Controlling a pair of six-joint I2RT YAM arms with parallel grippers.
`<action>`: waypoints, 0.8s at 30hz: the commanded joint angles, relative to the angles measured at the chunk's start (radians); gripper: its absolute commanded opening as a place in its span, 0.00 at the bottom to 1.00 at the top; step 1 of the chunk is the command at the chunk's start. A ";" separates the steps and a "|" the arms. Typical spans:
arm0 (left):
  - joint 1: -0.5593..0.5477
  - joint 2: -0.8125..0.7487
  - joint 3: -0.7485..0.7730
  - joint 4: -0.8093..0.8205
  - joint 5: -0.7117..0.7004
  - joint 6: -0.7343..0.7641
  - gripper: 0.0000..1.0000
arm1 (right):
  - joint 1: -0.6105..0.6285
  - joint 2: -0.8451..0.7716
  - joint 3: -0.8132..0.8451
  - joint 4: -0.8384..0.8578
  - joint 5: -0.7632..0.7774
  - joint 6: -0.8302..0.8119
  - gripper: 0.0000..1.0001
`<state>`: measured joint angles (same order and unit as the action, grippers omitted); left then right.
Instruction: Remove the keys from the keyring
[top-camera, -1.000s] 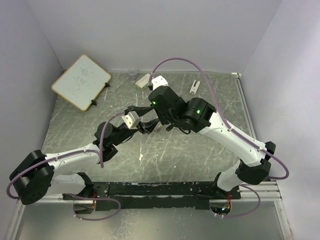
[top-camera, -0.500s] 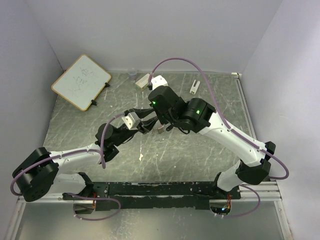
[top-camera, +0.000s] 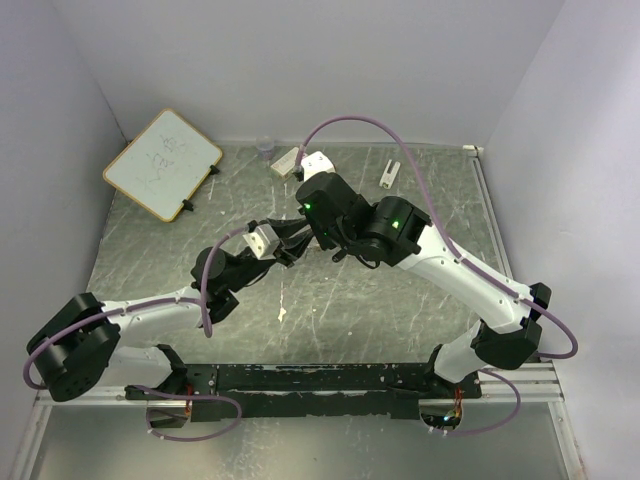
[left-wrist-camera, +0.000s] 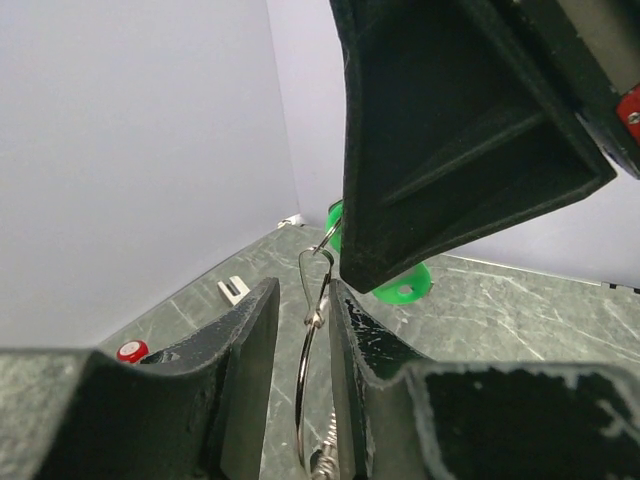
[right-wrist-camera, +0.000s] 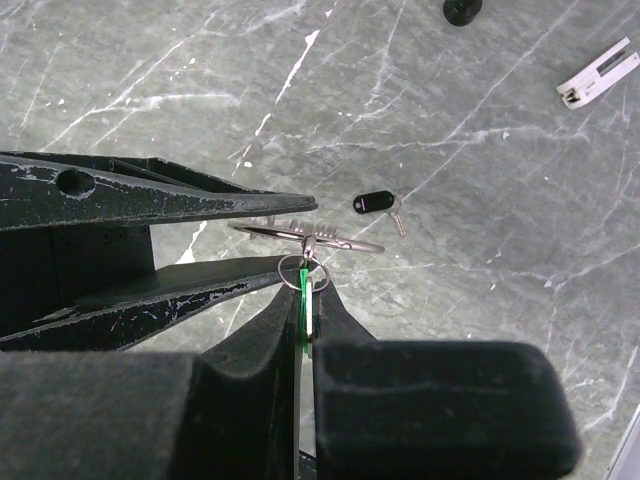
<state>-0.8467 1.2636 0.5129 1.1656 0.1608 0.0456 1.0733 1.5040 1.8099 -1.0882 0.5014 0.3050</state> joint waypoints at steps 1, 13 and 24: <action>0.005 0.016 -0.002 0.069 0.002 0.001 0.37 | 0.005 -0.004 0.014 0.021 0.000 -0.011 0.00; 0.004 0.020 0.009 0.053 0.029 0.010 0.26 | 0.005 -0.005 0.010 0.023 0.002 -0.012 0.00; 0.006 0.022 -0.006 0.075 0.044 0.020 0.07 | 0.005 -0.009 0.002 0.027 0.009 -0.012 0.00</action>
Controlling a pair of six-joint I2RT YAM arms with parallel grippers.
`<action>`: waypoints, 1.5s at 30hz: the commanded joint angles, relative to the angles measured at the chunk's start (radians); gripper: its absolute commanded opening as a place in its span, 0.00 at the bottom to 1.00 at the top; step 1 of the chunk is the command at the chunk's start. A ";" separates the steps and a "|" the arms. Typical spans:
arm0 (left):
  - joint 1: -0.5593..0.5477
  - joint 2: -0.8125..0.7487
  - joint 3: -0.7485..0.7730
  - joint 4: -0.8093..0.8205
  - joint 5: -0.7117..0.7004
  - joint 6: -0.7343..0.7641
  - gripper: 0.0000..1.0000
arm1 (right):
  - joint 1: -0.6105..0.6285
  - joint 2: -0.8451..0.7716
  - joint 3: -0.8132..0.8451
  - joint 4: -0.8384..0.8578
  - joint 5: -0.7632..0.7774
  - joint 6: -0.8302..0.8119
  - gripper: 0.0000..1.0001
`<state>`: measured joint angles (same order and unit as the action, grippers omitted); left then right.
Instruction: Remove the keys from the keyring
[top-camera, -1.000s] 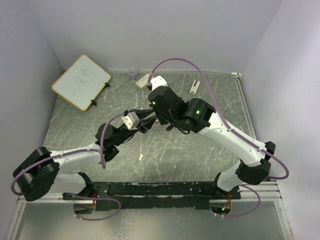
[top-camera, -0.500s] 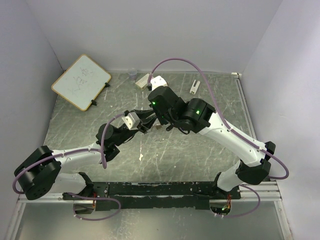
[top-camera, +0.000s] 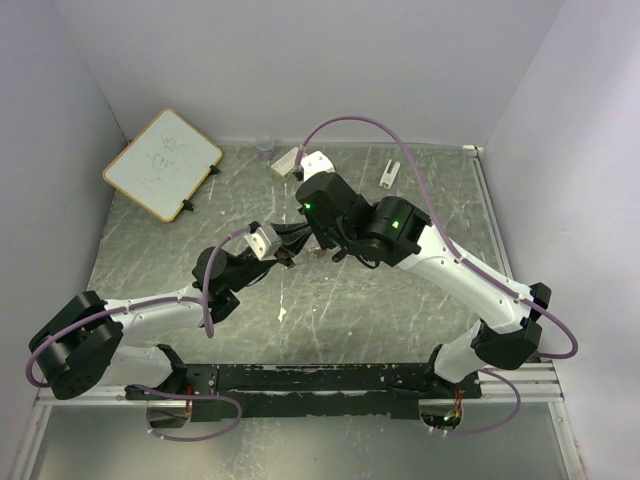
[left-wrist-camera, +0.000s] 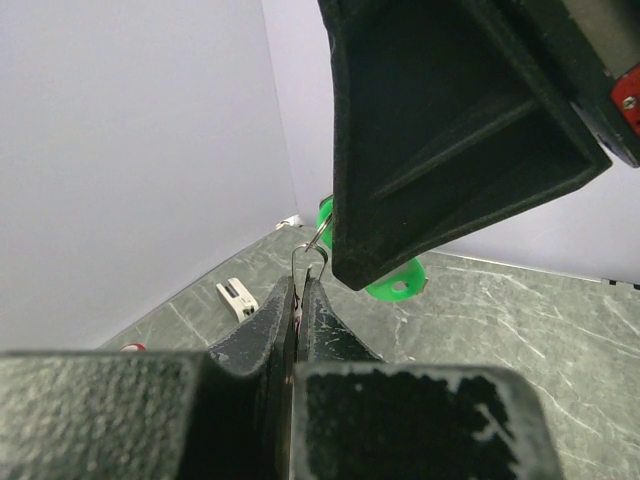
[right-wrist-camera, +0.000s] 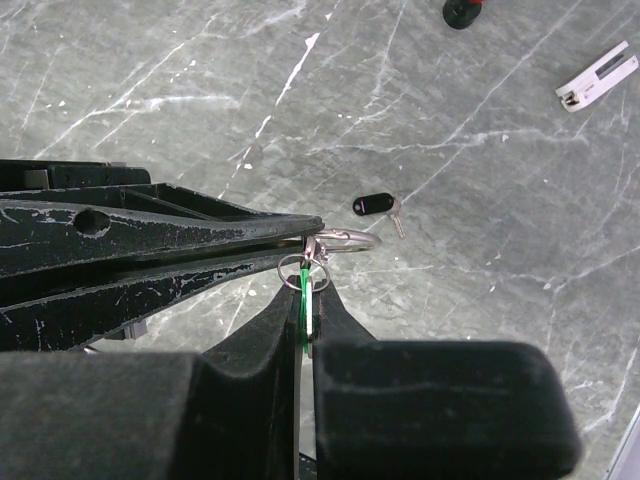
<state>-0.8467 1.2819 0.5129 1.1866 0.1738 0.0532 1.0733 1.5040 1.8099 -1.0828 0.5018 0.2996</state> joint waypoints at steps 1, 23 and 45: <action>0.005 0.002 -0.004 0.050 0.033 0.014 0.07 | 0.005 -0.009 0.002 0.021 0.009 -0.005 0.00; 0.005 -0.060 0.068 -0.077 -0.084 0.075 0.07 | 0.011 -0.101 -0.129 0.071 -0.027 0.042 0.00; 0.004 -0.263 -0.022 -0.119 -0.085 0.058 0.07 | -0.002 -0.085 -0.238 0.209 0.130 -0.004 0.00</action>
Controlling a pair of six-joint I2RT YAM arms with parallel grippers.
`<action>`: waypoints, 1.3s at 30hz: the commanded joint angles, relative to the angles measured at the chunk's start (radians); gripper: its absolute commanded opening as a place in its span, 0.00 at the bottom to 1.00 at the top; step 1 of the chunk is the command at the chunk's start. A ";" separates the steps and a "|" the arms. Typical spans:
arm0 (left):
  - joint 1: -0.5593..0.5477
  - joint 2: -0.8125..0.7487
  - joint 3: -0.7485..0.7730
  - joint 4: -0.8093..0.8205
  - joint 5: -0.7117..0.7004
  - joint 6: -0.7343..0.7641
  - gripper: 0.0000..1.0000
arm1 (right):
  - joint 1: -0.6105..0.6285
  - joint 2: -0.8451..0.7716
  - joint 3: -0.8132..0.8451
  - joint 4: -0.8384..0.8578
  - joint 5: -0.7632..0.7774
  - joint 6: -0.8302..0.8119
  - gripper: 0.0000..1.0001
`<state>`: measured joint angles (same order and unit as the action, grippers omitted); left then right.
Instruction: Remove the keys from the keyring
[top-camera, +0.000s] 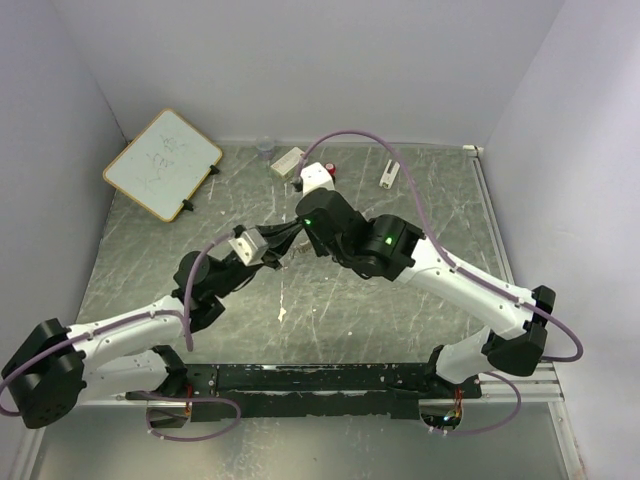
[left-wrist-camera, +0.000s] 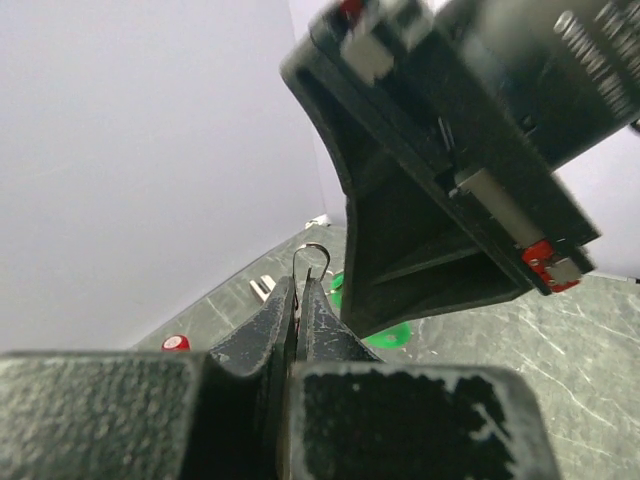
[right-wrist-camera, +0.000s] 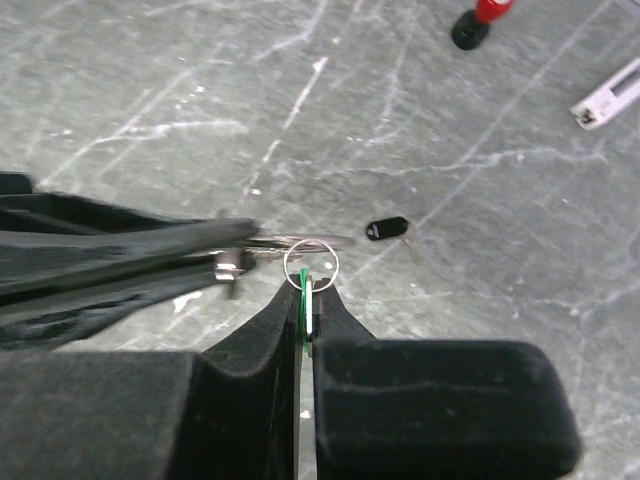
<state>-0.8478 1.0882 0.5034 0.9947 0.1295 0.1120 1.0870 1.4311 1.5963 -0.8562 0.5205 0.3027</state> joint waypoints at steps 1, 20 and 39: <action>0.006 -0.081 -0.018 0.072 -0.047 0.001 0.07 | -0.017 -0.014 -0.031 -0.016 0.118 -0.006 0.00; 0.007 -0.079 -0.003 -0.243 -0.314 -0.011 0.07 | -0.071 -0.045 -0.155 0.131 0.141 -0.027 0.00; 0.352 0.195 -0.116 -0.087 0.069 -0.453 0.07 | -0.477 0.164 -0.419 0.621 -0.393 -0.045 0.00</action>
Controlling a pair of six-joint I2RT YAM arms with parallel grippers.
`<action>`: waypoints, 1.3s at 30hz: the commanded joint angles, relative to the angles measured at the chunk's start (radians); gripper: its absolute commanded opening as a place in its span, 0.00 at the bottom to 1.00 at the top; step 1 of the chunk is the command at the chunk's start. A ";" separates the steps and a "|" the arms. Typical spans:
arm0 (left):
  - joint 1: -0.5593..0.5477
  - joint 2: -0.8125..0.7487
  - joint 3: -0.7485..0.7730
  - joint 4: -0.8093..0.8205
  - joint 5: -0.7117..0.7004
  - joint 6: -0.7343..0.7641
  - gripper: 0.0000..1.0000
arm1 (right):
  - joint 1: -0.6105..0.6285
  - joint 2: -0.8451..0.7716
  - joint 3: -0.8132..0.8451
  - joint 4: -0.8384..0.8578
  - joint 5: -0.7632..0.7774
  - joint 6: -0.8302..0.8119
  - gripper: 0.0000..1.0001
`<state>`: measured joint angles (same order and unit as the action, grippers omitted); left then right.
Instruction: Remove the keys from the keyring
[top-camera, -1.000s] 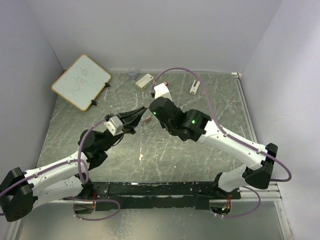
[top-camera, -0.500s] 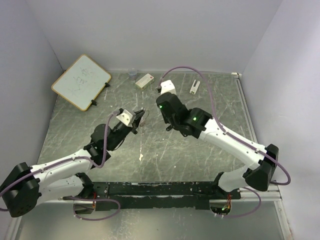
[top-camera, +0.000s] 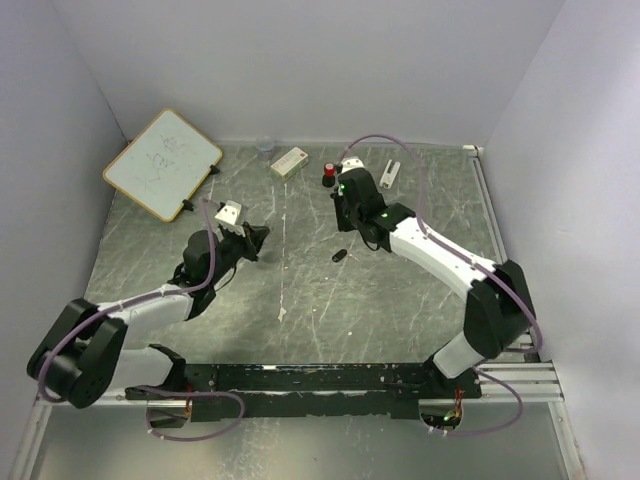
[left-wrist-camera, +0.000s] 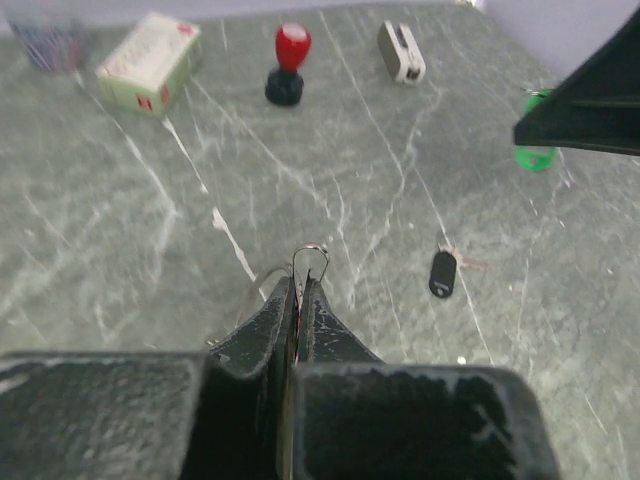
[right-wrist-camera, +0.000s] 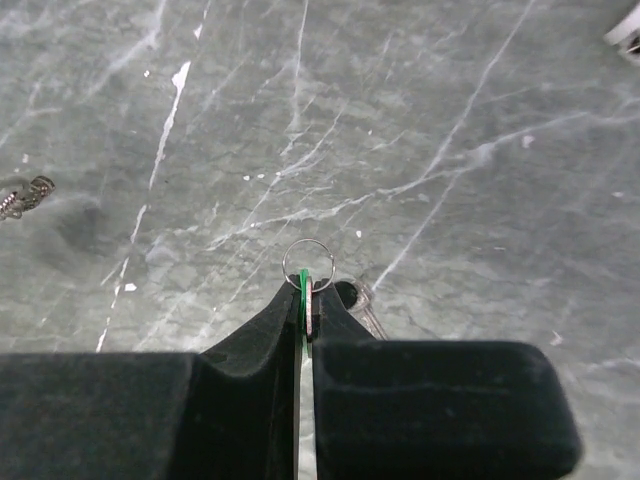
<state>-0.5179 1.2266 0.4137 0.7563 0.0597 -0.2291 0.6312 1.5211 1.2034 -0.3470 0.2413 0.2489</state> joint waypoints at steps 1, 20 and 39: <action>0.024 0.078 -0.029 0.168 0.150 -0.113 0.07 | -0.022 0.095 -0.027 0.127 -0.130 0.015 0.00; 0.083 0.392 0.007 0.329 0.191 -0.146 0.07 | -0.055 0.465 0.118 0.275 -0.223 0.021 0.00; 0.105 0.500 0.061 0.274 0.129 -0.165 0.98 | -0.079 0.533 0.119 0.288 -0.211 0.021 0.32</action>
<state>-0.4210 1.7229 0.4648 1.0115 0.2134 -0.3889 0.5564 2.0579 1.3281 -0.0784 0.0284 0.2737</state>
